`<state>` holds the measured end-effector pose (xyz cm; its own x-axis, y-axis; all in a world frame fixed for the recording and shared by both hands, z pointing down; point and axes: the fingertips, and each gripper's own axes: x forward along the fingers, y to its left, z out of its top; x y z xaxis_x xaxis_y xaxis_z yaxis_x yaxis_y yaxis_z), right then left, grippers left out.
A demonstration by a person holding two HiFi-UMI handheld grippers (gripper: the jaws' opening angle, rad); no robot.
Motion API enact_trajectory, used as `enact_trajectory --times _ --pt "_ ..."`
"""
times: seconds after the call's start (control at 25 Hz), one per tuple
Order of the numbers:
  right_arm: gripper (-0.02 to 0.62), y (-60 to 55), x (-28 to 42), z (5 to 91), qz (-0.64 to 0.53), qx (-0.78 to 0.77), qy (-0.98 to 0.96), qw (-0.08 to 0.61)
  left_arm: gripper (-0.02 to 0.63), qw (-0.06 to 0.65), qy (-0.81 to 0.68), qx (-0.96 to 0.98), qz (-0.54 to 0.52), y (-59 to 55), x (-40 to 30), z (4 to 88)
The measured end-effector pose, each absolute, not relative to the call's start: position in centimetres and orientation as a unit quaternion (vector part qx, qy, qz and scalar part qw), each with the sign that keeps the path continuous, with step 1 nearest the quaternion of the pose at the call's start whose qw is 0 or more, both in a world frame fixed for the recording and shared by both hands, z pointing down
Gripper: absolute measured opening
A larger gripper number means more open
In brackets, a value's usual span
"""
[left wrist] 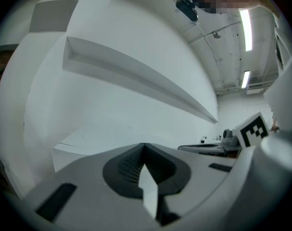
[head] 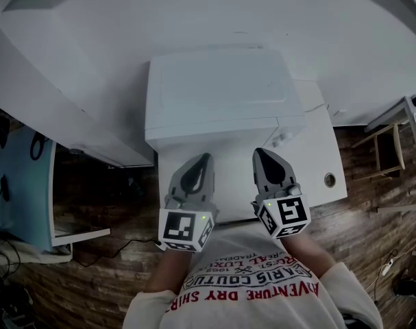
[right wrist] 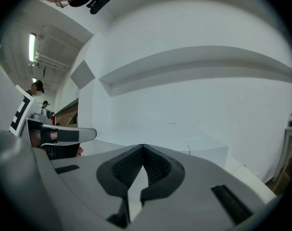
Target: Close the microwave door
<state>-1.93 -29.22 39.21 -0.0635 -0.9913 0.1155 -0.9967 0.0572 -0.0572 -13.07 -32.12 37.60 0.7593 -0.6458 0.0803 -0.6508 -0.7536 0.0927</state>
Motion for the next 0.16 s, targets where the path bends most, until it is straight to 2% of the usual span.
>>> enact_trajectory --times 0.16 --pt "0.012 -29.20 -1.80 39.42 0.066 0.687 -0.723 0.024 0.005 0.060 -0.347 0.936 0.023 -32.17 -13.23 37.75"
